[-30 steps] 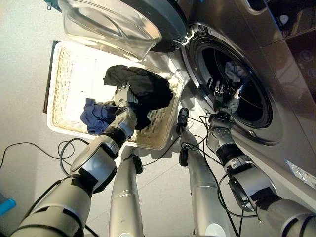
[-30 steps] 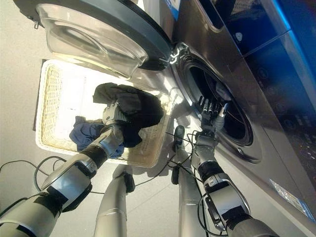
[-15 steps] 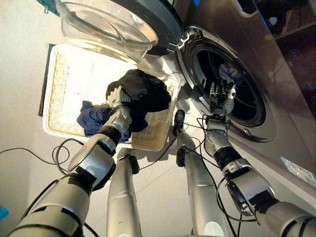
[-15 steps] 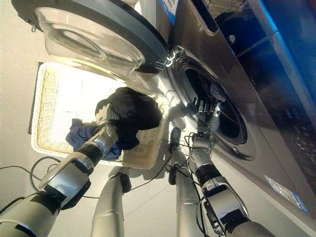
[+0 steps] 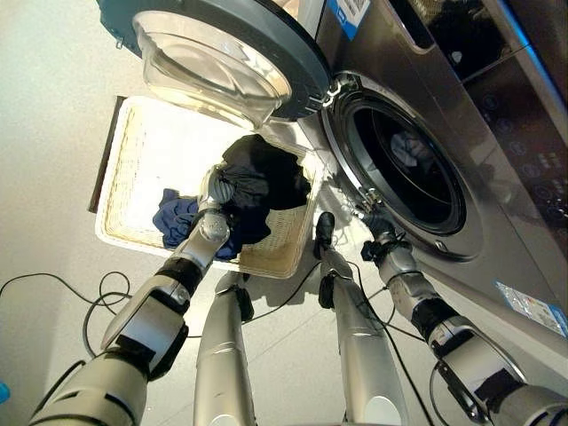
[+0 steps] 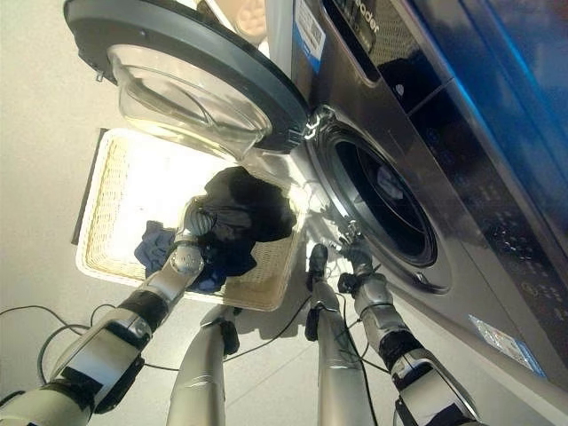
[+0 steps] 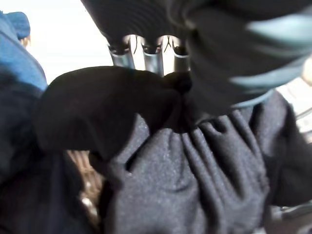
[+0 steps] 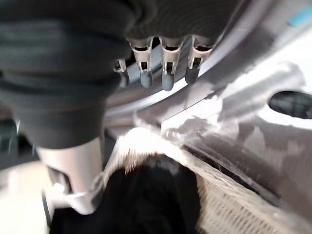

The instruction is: Put the clothes into the washing machine.

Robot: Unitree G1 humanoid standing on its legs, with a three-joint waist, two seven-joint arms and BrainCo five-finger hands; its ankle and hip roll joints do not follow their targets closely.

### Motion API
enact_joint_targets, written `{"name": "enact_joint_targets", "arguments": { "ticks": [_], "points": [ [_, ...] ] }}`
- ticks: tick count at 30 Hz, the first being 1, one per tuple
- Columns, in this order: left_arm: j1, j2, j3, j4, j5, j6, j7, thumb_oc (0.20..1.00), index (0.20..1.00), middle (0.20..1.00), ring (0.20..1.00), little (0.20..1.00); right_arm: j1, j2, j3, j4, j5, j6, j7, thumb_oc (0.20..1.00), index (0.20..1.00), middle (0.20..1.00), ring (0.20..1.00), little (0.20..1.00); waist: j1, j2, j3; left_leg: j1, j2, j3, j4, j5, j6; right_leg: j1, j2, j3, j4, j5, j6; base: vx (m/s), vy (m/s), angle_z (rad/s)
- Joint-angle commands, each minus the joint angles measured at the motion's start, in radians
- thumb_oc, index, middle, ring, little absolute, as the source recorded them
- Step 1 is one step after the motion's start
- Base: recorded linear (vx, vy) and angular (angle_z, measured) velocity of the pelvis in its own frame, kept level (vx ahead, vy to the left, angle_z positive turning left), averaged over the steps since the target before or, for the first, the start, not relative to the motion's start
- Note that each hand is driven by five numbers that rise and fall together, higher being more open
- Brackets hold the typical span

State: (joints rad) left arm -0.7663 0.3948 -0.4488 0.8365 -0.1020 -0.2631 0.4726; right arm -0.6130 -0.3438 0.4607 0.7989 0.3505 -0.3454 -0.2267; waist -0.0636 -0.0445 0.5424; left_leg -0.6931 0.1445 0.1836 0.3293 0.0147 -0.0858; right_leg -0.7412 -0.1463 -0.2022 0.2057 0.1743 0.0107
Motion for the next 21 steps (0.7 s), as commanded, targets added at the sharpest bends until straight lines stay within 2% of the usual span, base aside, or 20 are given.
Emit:
{"name": "enact_joint_targets", "arguments": {
  "ticks": [1,2,5,8,10,17,21],
  "points": [
    [0.023,-0.020,0.031,-0.101,-0.025,-0.118,-0.016,0.200,0.200,0.200,0.200,0.200,-0.010,-0.058,0.007,-0.110,-0.238,0.025,-0.087,1.000,1.000,1.000,1.000,1.000,0.041,0.043,-0.022,0.007,-0.052,0.022,-0.058,0.020,-0.030,0.011,-0.038,-0.084,0.184,-0.168,0.119,0.00,-0.012,0.04],
    [0.023,-0.020,0.031,-0.101,-0.025,-0.118,-0.016,0.200,0.200,0.200,0.200,0.200,-0.010,-0.058,0.007,-0.110,-0.238,0.025,-0.087,1.000,1.000,1.000,1.000,1.000,0.041,0.043,-0.022,0.007,-0.052,0.022,-0.058,0.020,-0.030,0.011,-0.038,-0.084,0.184,-0.168,0.119,0.00,-0.015,0.08],
    [0.086,-0.023,0.031,-0.218,-0.026,-0.154,-0.059,0.200,0.200,0.200,0.200,0.200,-0.021,-0.107,0.046,-0.172,-0.413,0.082,-0.146,1.000,1.000,1.000,1.000,1.000,0.060,0.057,-0.022,0.018,-0.058,0.014,-0.059,0.011,-0.026,0.025,-0.051,-0.097,0.187,-0.174,0.121,0.01,-0.028,0.14],
    [0.098,-0.021,0.032,-0.242,-0.026,-0.162,-0.071,0.200,0.200,0.200,0.200,0.200,-0.028,-0.119,0.052,-0.179,-0.437,0.093,-0.154,1.000,1.000,1.000,1.000,1.000,0.065,0.060,-0.022,0.021,-0.060,0.012,-0.059,0.009,-0.025,0.028,-0.054,-0.100,0.188,-0.176,0.122,0.01,-0.020,0.14],
    [0.133,-0.006,0.043,-0.336,-0.045,-0.177,-0.124,0.200,0.200,0.200,0.200,0.200,-0.064,-0.150,0.066,-0.187,-0.454,0.118,-0.144,1.000,1.000,1.000,1.000,1.000,0.084,0.073,-0.022,0.021,-0.067,0.000,-0.054,0.002,-0.020,0.029,-0.061,-0.104,0.201,-0.183,0.121,0.02,-0.029,0.09],
    [0.168,0.027,0.051,-0.447,-0.047,-0.198,-0.146,0.200,0.200,0.200,0.200,0.200,-0.073,-0.161,0.059,-0.196,-0.455,0.137,-0.136,1.000,1.000,1.000,1.000,1.000,0.102,0.088,-0.022,0.021,-0.078,-0.012,-0.046,-0.005,-0.015,0.033,-0.067,-0.110,0.211,-0.191,0.117,0.01,-0.010,0.09],
    [0.183,0.047,0.054,-0.496,-0.048,-0.215,-0.179,0.200,0.200,0.200,0.200,0.200,-0.074,-0.175,0.066,-0.209,-0.538,0.163,-0.142,1.000,1.000,1.000,1.000,1.000,0.106,0.093,-0.022,0.018,-0.080,-0.015,-0.042,-0.007,-0.013,0.031,-0.071,-0.111,0.217,-0.193,0.117,0.01,-0.002,0.07]
  ]
}}
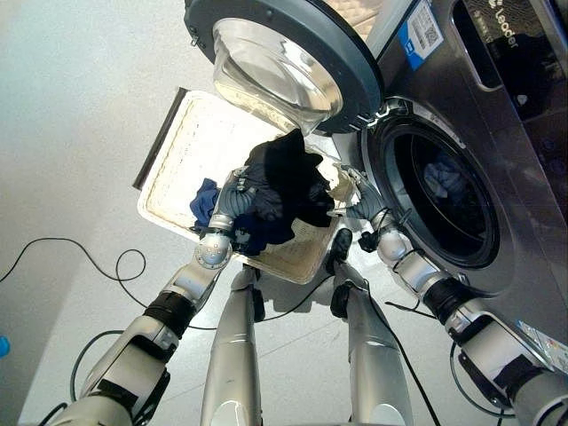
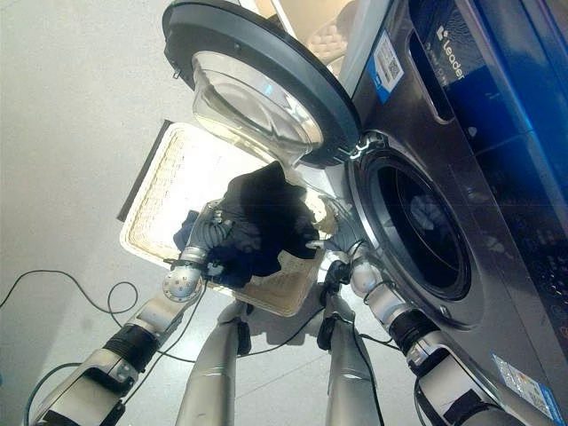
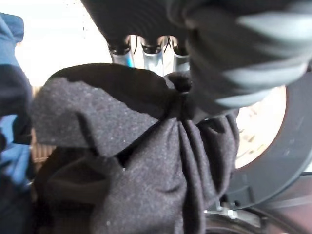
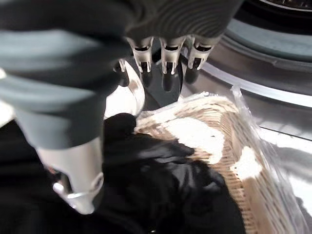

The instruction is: Put the clothes into the washing machine.

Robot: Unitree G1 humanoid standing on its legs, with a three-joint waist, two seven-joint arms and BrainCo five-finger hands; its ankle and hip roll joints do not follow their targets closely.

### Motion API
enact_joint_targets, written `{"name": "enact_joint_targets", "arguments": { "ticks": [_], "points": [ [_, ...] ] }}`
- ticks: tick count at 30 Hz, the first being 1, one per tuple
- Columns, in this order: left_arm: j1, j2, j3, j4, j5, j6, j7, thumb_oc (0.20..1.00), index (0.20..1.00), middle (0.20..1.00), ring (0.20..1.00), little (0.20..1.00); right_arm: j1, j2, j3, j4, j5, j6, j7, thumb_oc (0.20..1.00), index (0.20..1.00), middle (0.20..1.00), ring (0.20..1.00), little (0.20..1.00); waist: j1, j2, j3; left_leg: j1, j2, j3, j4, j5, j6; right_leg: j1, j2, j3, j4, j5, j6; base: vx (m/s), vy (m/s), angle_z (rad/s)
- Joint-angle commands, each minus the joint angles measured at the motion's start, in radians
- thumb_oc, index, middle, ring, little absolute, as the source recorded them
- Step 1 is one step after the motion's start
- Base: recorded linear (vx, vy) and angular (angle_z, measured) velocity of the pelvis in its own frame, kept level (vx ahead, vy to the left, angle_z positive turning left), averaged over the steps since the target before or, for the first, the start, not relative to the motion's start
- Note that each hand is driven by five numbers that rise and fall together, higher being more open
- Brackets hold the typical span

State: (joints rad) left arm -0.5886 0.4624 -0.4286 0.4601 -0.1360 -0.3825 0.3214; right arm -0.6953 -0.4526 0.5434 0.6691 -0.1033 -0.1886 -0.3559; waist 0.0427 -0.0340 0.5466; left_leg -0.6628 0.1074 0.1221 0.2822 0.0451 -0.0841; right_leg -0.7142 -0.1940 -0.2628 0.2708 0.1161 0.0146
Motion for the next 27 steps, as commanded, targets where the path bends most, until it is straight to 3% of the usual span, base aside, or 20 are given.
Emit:
{"name": "enact_joint_targets", "arguments": {
  "ticks": [1,5,11,13,23,24,26,27],
  "points": [
    [0.012,-0.013,0.032,-0.150,-0.015,-0.092,-0.052,0.200,0.200,0.200,0.200,0.200,0.008,-0.074,-0.010,-0.084,-0.106,0.018,-0.017,1.000,1.000,1.000,1.000,1.000,0.002,0.085,-0.027,-0.012,-0.044,0.046,0.007,-0.038,-0.013,0.004,-0.025,-0.050,0.152,-0.135,0.113,0.02,-0.002,0.08],
    [0.008,0.002,0.015,-0.198,-0.051,-0.095,-0.156,0.200,0.200,0.200,0.200,0.200,-0.023,-0.086,0.000,-0.054,-0.097,0.018,0.014,1.000,1.000,1.000,1.000,1.000,0.009,0.094,-0.027,-0.014,-0.048,0.043,0.000,-0.035,-0.011,0.003,-0.025,-0.052,0.145,-0.131,0.112,0.00,-0.001,0.01],
    [-0.008,0.006,-0.014,-0.259,-0.139,-0.077,-0.287,0.200,0.200,0.200,0.200,0.200,-0.077,-0.077,0.018,-0.007,-0.010,-0.014,0.140,1.000,1.000,1.000,1.000,1.000,0.021,0.108,-0.027,-0.020,-0.055,0.038,0.002,-0.034,-0.007,-0.002,-0.032,-0.054,0.146,-0.127,0.109,0.00,-0.003,0.04],
    [-0.018,-0.005,-0.028,-0.292,-0.209,-0.058,-0.359,0.200,0.200,0.200,0.200,0.200,-0.111,-0.059,0.029,0.010,0.070,-0.026,0.227,1.000,1.000,1.000,1.000,1.000,0.028,0.114,-0.027,-0.022,-0.062,0.030,0.005,-0.034,-0.006,-0.005,-0.035,-0.053,0.150,-0.125,0.107,0.00,-0.007,0.05],
    [-0.057,-0.053,-0.053,-0.322,-0.305,0.007,-0.427,0.200,0.200,0.200,0.200,0.200,-0.184,0.030,0.047,-0.011,0.255,-0.043,0.416,1.000,1.000,1.000,1.000,1.000,0.039,0.118,-0.027,-0.013,-0.083,0.019,0.004,-0.029,0.001,0.006,-0.031,-0.052,0.140,-0.117,0.099,0.00,-0.003,0.05],
    [-0.061,-0.061,-0.052,-0.329,-0.318,0.018,-0.436,0.200,0.200,0.200,0.200,0.200,-0.189,0.043,0.053,-0.032,0.306,-0.024,0.473,1.000,1.000,1.000,1.000,1.000,0.039,0.116,-0.027,-0.010,-0.087,0.017,0.003,-0.028,0.001,0.010,-0.029,-0.052,0.135,-0.115,0.097,0.00,0.000,0.00],
    [-0.061,-0.061,-0.052,-0.329,-0.318,0.018,-0.436,0.200,0.200,0.200,0.200,0.200,-0.189,0.043,0.053,-0.032,0.306,-0.024,0.473,1.000,1.000,1.000,1.000,1.000,0.039,0.116,-0.027,-0.010,-0.087,0.017,0.003,-0.028,0.001,0.010,-0.029,-0.052,0.135,-0.115,0.097,0.00,0.000,0.00],
    [-0.069,-0.079,-0.052,-0.340,-0.337,0.022,-0.445,0.200,0.200,0.200,0.200,0.200,-0.191,0.069,0.065,-0.039,0.361,-0.002,0.540,1.000,1.000,1.000,1.000,1.000,0.040,0.114,-0.027,-0.004,-0.090,0.015,-0.001,-0.026,0.004,0.016,-0.027,-0.051,0.131,-0.114,0.094,0.00,0.000,0.00]
  ]
}}
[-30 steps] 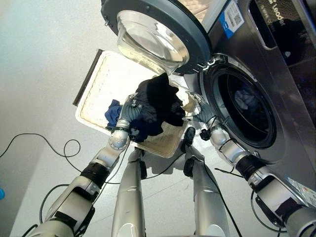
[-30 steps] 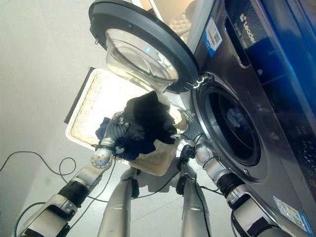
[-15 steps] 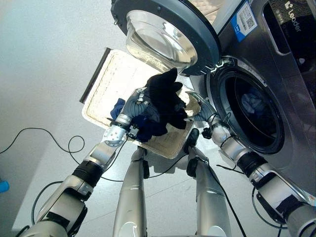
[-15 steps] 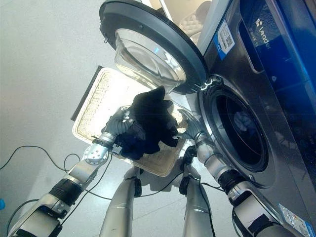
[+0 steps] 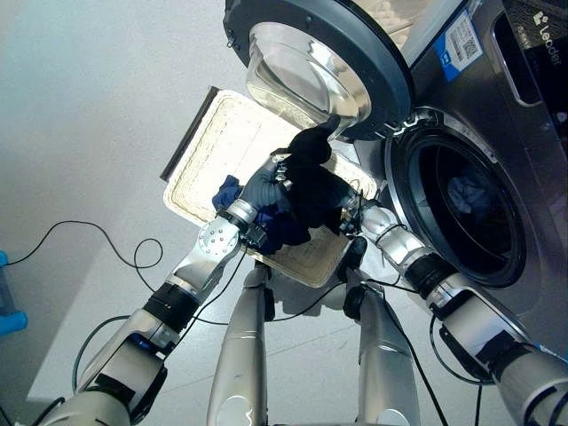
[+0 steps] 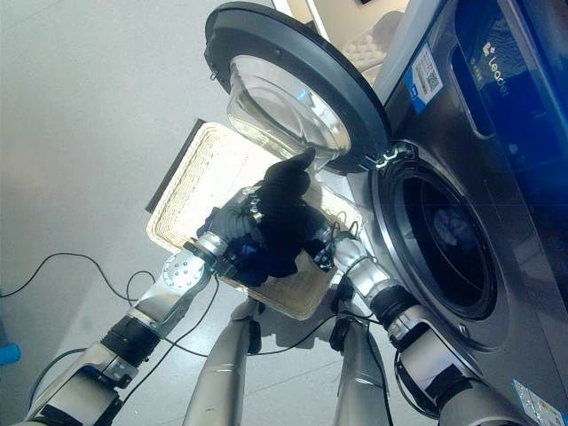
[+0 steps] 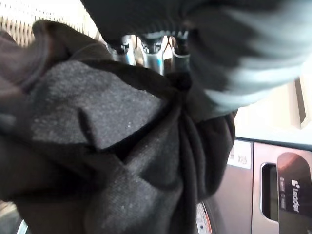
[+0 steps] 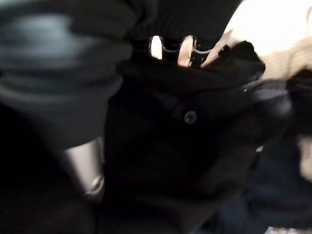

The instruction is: Put the clothes into the washing machine.

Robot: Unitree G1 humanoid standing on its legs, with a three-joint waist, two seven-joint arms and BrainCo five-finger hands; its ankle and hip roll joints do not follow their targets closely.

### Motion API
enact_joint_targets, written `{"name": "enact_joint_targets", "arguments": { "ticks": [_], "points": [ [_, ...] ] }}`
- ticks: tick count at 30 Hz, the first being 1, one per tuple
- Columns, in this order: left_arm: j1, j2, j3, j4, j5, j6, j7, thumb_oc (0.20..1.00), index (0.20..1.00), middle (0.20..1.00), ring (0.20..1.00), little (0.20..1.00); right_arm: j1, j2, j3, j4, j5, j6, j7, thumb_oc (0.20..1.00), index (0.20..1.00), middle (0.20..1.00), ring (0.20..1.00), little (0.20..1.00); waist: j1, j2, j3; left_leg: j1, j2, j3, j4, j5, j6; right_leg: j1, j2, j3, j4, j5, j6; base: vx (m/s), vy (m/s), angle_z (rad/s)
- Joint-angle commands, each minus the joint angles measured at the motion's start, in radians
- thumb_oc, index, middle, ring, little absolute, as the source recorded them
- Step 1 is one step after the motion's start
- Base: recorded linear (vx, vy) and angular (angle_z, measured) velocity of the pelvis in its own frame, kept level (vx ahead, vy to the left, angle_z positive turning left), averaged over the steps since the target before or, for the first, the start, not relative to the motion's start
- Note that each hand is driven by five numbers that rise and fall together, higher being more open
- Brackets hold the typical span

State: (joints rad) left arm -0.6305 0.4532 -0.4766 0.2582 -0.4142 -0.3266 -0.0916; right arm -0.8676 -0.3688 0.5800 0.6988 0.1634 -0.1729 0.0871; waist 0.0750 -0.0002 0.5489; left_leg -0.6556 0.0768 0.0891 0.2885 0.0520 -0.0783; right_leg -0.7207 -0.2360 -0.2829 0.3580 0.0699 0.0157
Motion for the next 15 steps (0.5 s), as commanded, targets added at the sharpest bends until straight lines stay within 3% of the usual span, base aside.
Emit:
{"name": "enact_joint_targets", "arguments": {
  "ticks": [1,9,10,11,12,15],
  "points": [
    [-0.028,-0.078,-0.004,-0.143,-0.068,-0.032,-0.036,0.200,0.200,0.200,0.200,0.200,-0.018,-0.007,0.031,-0.068,0.094,-0.012,0.104,1.000,1.000,1.000,1.000,1.000,0.008,0.080,-0.029,-0.012,-0.060,0.048,-0.007,-0.033,-0.001,0.022,0.015,-0.030,0.044,-0.068,0.092,0.02,0.013,0.04],
    [-0.053,-0.163,-0.013,-0.180,-0.148,0.003,-0.110,0.200,0.200,0.200,0.200,0.200,-0.036,0.054,0.047,-0.009,0.104,-0.019,0.092,1.000,1.000,1.000,1.000,1.000,0.012,0.080,-0.029,-0.009,-0.066,0.048,-0.005,-0.031,0.009,0.024,0.017,-0.028,0.044,-0.061,0.087,0.00,0.002,0.01],
    [-0.059,-0.171,-0.014,-0.185,-0.156,0.014,-0.114,0.200,0.200,0.200,0.200,0.200,-0.040,0.064,0.042,-0.004,0.127,-0.028,0.086,0.586,0.586,0.586,0.586,0.586,0.012,0.081,-0.029,-0.009,-0.068,0.049,-0.005,-0.031,0.010,0.024,0.018,-0.028,0.045,-0.061,0.087,0.01,-0.011,0.04],
    [-0.061,-0.174,-0.015,-0.185,-0.159,0.017,-0.116,0.200,0.200,0.200,0.200,0.200,-0.041,0.067,0.040,-0.003,0.138,-0.027,0.084,0.426,0.426,0.426,0.426,0.426,0.012,0.081,-0.029,-0.009,-0.068,0.049,-0.005,-0.031,0.010,0.024,0.019,-0.029,0.045,-0.060,0.087,0.01,-0.014,0.05],
    [-0.071,-0.187,-0.020,-0.187,-0.156,0.028,-0.107,0.200,0.200,0.200,0.200,0.200,-0.047,0.083,0.025,-0.002,0.209,-0.040,0.076,0.200,0.200,0.200,0.200,0.200,0.012,0.080,-0.029,-0.013,-0.071,0.050,-0.001,-0.032,0.011,0.022,0.020,-0.028,0.044,-0.059,0.087,0.00,-0.010,0.04],
    [-0.087,-0.203,-0.025,-0.175,-0.129,0.043,-0.084,0.200,0.200,0.200,0.200,0.200,-0.043,0.112,-0.007,-0.003,0.309,-0.075,0.064,0.200,0.200,0.200,0.200,0.200,0.009,0.078,-0.029,-0.016,-0.076,0.047,0.004,-0.034,0.010,0.022,0.022,-0.029,0.047,-0.059,0.087,0.00,-0.003,0.01]
  ]
}}
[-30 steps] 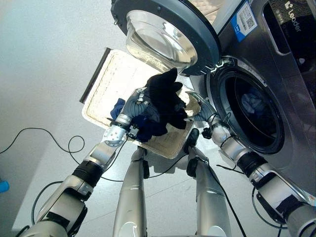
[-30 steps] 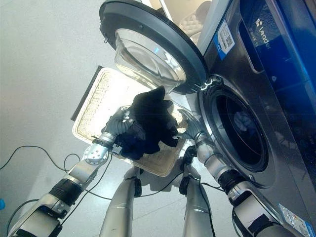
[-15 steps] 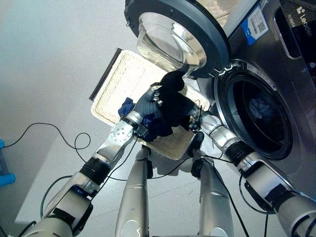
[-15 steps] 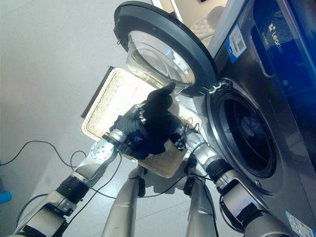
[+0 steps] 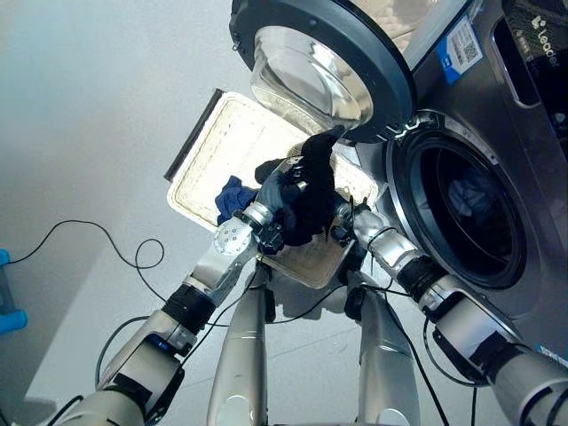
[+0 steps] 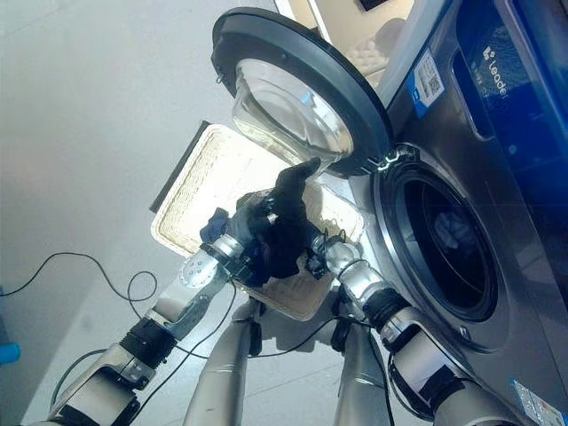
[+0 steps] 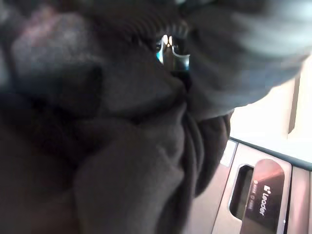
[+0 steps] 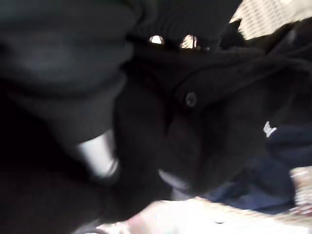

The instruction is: Put the clothes into the washing machine.

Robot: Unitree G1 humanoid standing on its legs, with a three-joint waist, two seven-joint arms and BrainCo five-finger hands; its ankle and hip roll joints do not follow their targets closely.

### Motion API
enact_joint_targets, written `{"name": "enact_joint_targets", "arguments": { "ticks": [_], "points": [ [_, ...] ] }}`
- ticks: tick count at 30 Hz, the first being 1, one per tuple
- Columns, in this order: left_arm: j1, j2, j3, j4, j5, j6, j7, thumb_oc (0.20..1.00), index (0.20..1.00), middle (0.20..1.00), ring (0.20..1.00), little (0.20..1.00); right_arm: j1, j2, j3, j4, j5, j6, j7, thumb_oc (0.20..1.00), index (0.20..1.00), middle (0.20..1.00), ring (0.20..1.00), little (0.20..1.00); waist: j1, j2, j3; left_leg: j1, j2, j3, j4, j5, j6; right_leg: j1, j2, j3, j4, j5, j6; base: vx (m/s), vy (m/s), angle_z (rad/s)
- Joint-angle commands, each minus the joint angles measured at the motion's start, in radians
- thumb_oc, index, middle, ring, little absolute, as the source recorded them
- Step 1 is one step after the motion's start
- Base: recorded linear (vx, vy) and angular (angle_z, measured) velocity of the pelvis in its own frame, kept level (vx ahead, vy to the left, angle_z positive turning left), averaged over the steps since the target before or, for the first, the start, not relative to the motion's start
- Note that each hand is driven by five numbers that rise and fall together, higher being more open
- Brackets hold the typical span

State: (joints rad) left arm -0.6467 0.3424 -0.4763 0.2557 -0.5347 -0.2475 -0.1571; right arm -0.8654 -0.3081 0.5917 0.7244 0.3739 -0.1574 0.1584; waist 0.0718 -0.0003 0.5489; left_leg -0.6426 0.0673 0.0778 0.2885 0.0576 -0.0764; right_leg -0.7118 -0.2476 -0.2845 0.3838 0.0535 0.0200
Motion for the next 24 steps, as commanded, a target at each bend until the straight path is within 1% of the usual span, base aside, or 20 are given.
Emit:
{"name": "enact_joint_targets", "arguments": {
  "ticks": [1,6,8,13,15,16,18,21,22,23,24],
  "points": [
    [-0.072,-0.095,-0.025,-0.166,-0.001,-0.033,-0.015,0.200,0.200,0.200,0.200,0.200,-0.044,0.054,-0.023,-0.026,0.118,-0.099,-0.008,0.200,0.200,0.200,0.200,0.200,0.011,0.077,-0.029,-0.031,-0.066,0.058,0.006,-0.040,0.008,0.011,0.033,-0.027,0.022,-0.042,0.083,0.00,0.000,0.00],
    [-0.077,-0.088,-0.034,-0.144,0.055,-0.018,0.019,0.200,0.200,0.200,0.200,0.200,-0.026,0.061,-0.052,-0.045,0.208,-0.135,-0.023,0.200,0.200,0.200,0.200,0.200,0.002,0.075,-0.029,-0.028,-0.064,0.063,0.004,-0.041,0.009,0.011,0.036,-0.025,0.018,-0.040,0.083,0.00,0.000,0.00],
    [-0.075,-0.080,-0.041,-0.126,0.078,-0.006,0.039,0.200,0.200,0.200,0.200,0.200,-0.009,0.059,-0.072,-0.057,0.264,-0.170,-0.030,0.200,0.200,0.200,0.200,0.200,-0.005,0.074,-0.029,-0.027,-0.062,0.069,0.003,-0.042,0.008,0.012,0.039,-0.022,0.012,-0.038,0.084,0.00,0.000,0.00],
    [-0.066,-0.054,-0.053,-0.081,0.149,0.006,0.084,0.200,0.200,0.200,0.200,0.200,0.029,0.058,-0.117,-0.089,0.391,-0.209,-0.022,0.200,0.200,0.200,0.200,0.200,-0.020,0.070,-0.029,-0.024,-0.056,0.080,0.002,-0.044,0.005,0.013,0.047,-0.014,0.003,-0.035,0.088,0.00,0.004,-0.01],
    [-0.062,-0.040,-0.057,-0.058,0.220,-0.002,0.108,0.200,0.200,0.200,0.200,0.200,0.049,0.059,-0.134,-0.097,0.430,-0.224,-0.014,0.200,0.200,0.200,0.200,0.200,-0.026,0.069,-0.029,-0.022,-0.053,0.085,0.000,-0.046,0.003,0.014,0.048,-0.013,-0.001,-0.035,0.090,0.00,0.021,-0.05],
    [-0.061,-0.032,-0.063,-0.043,0.233,-0.006,0.117,0.200,0.200,0.200,0.200,0.200,0.058,0.056,-0.139,-0.101,0.449,-0.230,-0.011,0.200,0.200,0.200,0.200,0.200,-0.029,0.068,-0.029,-0.021,-0.052,0.087,0.000,-0.046,0.002,0.015,0.050,-0.010,-0.005,-0.034,0.091,-0.01,0.020,-0.03],
    [-0.058,-0.023,-0.070,-0.025,0.248,0.008,0.135,0.200,0.200,0.200,0.200,0.200,0.070,0.054,-0.149,-0.106,0.469,-0.235,-0.012,0.200,0.200,0.200,0.200,0.200,-0.034,0.067,-0.029,-0.019,-0.050,0.091,0.001,-0.047,0.001,0.016,0.051,-0.007,-0.007,-0.033,0.092,0.00,0.013,-0.02],
    [-0.061,-0.004,-0.081,0.032,0.361,-0.005,0.187,0.200,0.200,0.200,0.200,0.200,0.096,0.053,-0.168,-0.099,0.523,-0.263,-0.009,0.200,0.200,0.200,0.200,0.200,-0.044,0.064,-0.029,-0.015,-0.043,0.102,-0.001,-0.047,0.000,0.018,0.053,-0.003,-0.010,-0.032,0.095,0.00,0.033,-0.12],
    [-0.066,0.007,-0.092,0.058,0.379,-0.007,0.198,0.200,0.200,0.200,0.200,0.200,0.103,0.053,-0.179,-0.092,0.567,-0.278,-0.001,0.200,0.200,0.200,0.200,0.200,-0.049,0.064,-0.029,-0.015,-0.040,0.105,0.001,-0.048,-0.002,0.016,0.056,0.002,-0.011,-0.031,0.096,0.00,0.019,-0.14],
    [-0.066,0.007,-0.092,0.058,0.379,-0.007,0.198,0.200,0.200,0.200,0.200,0.200,0.103,0.053,-0.179,-0.092,0.567,-0.278,-0.001,0.200,0.200,0.200,0.200,0.200,-0.049,0.064,-0.029,-0.015,-0.040,0.105,0.001,-0.048,-0.002,0.016,0.056,0.002,-0.011,-0.031,0.096,0.00,0.025,-0.15],
    [-0.067,0.011,-0.096,0.073,0.380,0.002,0.201,0.448,0.448,0.448,0.448,0.448,0.109,0.054,-0.188,-0.089,0.603,-0.286,0.009,0.200,0.200,0.200,0.200,0.200,-0.053,0.063,-0.029,-0.015,-0.038,0.108,0.000,-0.048,-0.003,0.015,0.058,0.005,-0.015,-0.029,0.096,0.00,0.026,-0.12]
  ]
}}
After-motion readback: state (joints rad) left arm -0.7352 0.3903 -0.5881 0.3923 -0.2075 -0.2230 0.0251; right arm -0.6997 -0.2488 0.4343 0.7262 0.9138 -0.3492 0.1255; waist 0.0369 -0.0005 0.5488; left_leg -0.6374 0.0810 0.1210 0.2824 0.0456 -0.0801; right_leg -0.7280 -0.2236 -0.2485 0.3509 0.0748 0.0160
